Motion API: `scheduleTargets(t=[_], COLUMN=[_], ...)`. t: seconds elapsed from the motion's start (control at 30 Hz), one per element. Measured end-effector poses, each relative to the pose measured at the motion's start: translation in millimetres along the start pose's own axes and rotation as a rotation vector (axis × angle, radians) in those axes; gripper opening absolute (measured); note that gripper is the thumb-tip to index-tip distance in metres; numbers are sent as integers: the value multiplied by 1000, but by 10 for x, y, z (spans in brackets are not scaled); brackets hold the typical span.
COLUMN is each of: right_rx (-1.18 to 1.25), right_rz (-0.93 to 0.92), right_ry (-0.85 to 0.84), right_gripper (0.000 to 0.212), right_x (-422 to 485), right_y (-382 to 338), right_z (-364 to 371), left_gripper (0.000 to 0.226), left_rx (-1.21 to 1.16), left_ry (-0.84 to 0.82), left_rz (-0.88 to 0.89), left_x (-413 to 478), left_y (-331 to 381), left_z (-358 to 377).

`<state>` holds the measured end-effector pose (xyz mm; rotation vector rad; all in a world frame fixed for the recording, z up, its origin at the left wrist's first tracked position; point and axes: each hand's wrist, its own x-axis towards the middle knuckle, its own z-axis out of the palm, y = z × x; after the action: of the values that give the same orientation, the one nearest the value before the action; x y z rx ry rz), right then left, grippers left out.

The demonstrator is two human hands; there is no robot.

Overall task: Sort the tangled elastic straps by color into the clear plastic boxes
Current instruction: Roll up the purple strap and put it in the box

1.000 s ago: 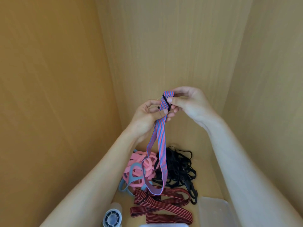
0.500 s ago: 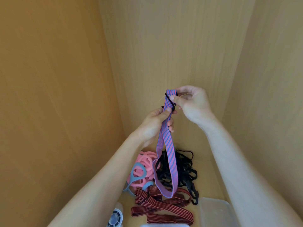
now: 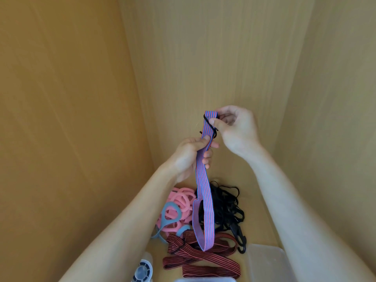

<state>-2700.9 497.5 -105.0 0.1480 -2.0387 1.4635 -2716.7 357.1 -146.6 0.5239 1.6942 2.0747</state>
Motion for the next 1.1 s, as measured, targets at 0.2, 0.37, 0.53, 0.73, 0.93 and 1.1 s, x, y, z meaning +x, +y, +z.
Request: scheduleTargets(t=[0.2, 0.37, 0.53, 0.73, 0.93, 1.1], right_rx=[-9, -17, -60, -7, 48, 22], right_rz=[-108, -216, -335, -417, -320, -357], right_ry=[-10, -9, -44, -45, -39, -5], right_gripper=[36, 34, 40, 33, 44, 33], right_x=[-2, -89, -252, -403, -452, -461], right_y=[74, 143, 304, 421, 463, 498], right_z=[32, 29, 56, 109, 133, 121], left_gripper=[31, 29, 31, 42, 35, 26], left_rx=[-117, -205, -343, -364, -208, -139], left_ry=[-34, -32, 10, -4, 75, 135], left_rz=[-7, -63, -38, 8, 43, 137], left_x=[-22, -29, 20, 58, 83, 98], left_y=[-11, -22, -57, -45, -102, -113], left_z=[-29, -51, -68, -65, -37, -16])
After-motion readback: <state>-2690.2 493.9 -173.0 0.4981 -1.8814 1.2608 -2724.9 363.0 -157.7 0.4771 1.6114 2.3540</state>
